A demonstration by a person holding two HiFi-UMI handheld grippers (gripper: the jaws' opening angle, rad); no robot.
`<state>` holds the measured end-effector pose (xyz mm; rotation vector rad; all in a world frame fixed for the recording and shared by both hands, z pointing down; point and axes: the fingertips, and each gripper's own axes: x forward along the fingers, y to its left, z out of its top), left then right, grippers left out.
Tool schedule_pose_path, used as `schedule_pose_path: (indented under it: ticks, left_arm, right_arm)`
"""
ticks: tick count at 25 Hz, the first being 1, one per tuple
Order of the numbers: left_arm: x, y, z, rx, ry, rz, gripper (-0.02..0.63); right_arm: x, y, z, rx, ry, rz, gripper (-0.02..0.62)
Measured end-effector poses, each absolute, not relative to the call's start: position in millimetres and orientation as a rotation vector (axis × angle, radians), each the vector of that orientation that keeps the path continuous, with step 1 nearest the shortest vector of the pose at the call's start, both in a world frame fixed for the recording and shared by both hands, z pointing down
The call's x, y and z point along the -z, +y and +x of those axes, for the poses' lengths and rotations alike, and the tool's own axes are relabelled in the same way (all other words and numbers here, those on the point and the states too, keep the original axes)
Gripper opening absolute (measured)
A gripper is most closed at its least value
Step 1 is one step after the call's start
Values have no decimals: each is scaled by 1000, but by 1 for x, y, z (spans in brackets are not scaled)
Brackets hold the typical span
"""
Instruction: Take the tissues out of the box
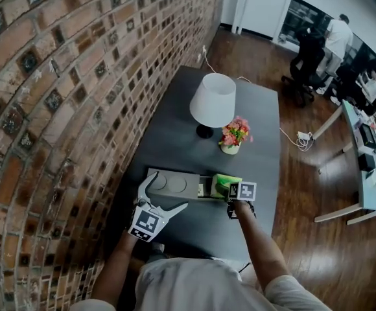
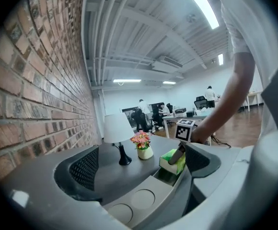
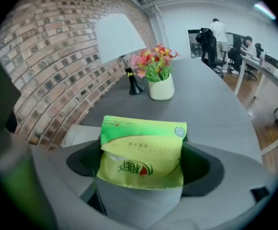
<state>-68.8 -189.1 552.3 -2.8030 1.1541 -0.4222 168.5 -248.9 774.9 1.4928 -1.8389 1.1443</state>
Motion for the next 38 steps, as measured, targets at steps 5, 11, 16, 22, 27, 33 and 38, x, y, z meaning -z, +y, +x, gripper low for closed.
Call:
schedule_pose_path:
  ticks: [5,11,16,22,27,33,38]
  left_arm:
    - [-534,-204,-69,251,1234,-2866,540]
    - [-491,-220,-52,55,1295,-2892,525]
    - [-460,-210,-32,9,1282,-2825,459]
    - [-449,-184,-16,-5,1259,-2812,388]
    - [-461,-165,-5,15,1218,-2807,387]
    - [-466,-160,0,31,1213,-2808,387]
    - [-459,-164,-1,31,1258,-2768,387]
  right_arm:
    - [-688,-253,161,-1037,-2213,1583,508]
    - [-545,-230,171,-576,-2569,1744,508]
    - [-466,-184,195,-188,-2575,2003,509]
    - [-436,-122,205,187,-2357,2212,511]
    - [-435,-85,186,381,-2173,2241,511]
    - [-444,-87,179,352,-2139,2208,511]
    - [-439,-91,183,367,-2141,2222,511]
